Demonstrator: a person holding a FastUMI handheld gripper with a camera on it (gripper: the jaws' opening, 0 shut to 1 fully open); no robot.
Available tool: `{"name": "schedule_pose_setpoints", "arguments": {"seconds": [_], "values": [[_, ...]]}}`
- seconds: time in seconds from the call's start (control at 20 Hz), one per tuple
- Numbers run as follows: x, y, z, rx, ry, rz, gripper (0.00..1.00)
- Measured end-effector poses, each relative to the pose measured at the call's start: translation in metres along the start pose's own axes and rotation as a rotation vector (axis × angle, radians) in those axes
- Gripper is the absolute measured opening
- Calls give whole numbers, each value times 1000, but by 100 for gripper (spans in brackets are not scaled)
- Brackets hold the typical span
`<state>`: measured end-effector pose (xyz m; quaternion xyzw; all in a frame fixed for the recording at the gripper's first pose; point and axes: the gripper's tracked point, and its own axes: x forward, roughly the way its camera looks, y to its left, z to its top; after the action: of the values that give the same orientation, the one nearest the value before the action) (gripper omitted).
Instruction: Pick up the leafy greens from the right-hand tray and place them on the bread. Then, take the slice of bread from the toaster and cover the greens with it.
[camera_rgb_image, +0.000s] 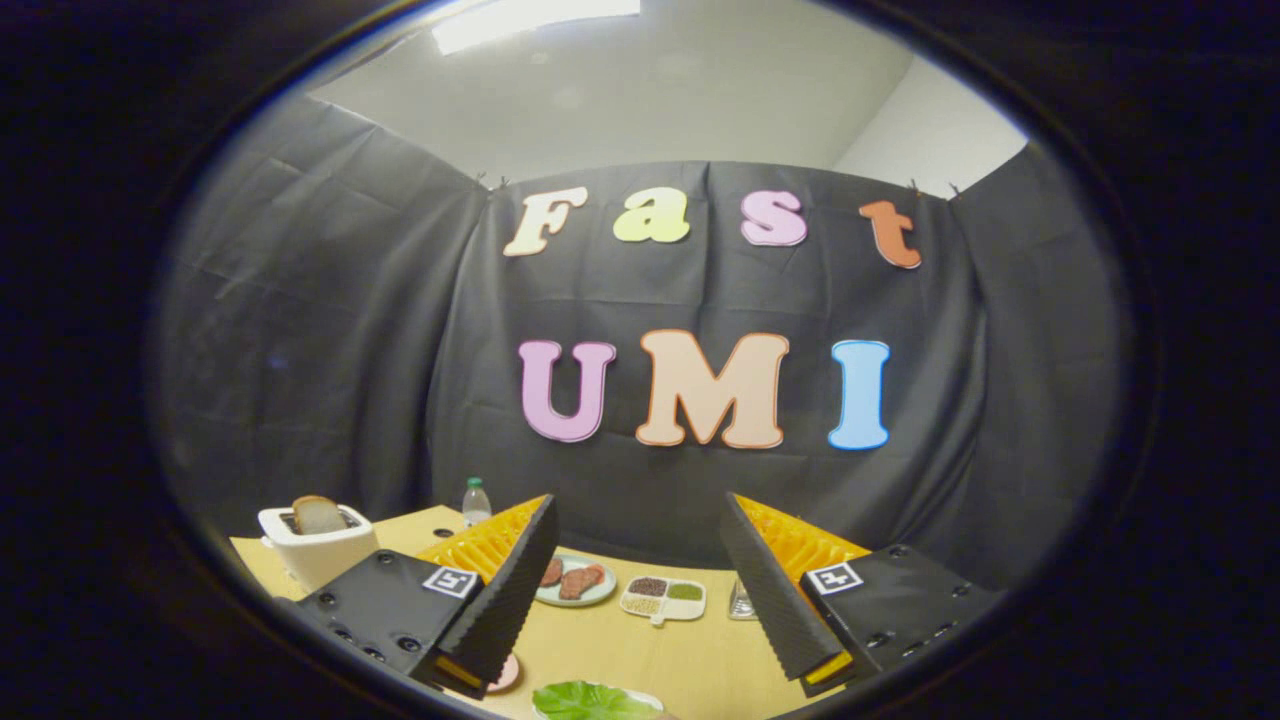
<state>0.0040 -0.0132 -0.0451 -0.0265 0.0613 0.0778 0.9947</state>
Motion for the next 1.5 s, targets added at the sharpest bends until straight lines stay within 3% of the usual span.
{"name": "schedule_pose_setpoints", "arguments": {"seconds": [0.65, 1.2, 1.5], "values": [[6, 24, -101, -139, 278, 254, 100], [-9, 56, -222, -249, 585, 495, 100], [-14, 65, -271, -313, 707, 566, 100]]}}
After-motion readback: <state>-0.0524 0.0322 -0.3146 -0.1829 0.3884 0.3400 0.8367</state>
